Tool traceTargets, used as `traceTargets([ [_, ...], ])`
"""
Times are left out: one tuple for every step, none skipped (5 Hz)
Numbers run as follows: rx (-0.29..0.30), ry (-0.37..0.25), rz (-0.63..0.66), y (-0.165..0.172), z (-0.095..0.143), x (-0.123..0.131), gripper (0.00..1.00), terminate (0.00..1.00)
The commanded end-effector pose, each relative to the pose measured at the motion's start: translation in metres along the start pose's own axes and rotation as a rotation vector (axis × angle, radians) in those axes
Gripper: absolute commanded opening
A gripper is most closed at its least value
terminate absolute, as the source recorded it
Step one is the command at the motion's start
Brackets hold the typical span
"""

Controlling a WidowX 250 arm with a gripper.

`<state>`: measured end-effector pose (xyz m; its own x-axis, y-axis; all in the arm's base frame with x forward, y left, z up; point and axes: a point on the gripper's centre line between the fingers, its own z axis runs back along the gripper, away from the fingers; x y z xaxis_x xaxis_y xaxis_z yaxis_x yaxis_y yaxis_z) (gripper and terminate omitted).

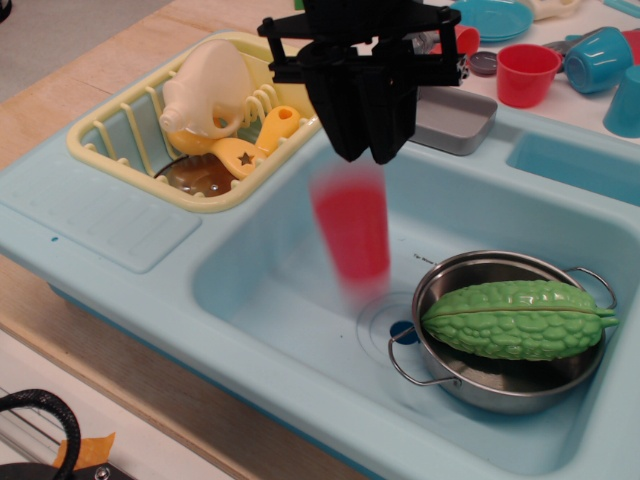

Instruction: Put cup from anywhere into sink

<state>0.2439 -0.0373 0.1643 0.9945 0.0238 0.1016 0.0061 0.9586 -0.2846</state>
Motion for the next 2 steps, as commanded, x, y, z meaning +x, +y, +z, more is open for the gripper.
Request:
traceTargets([
  [-0.014, -0.037, -0.001, 0.0030, 0.0057, 0.0005, 1.00, 0.00],
  [-0.014, -0.037, -0.001, 0.0030, 0.0057, 0.0005, 1.00, 1.00],
])
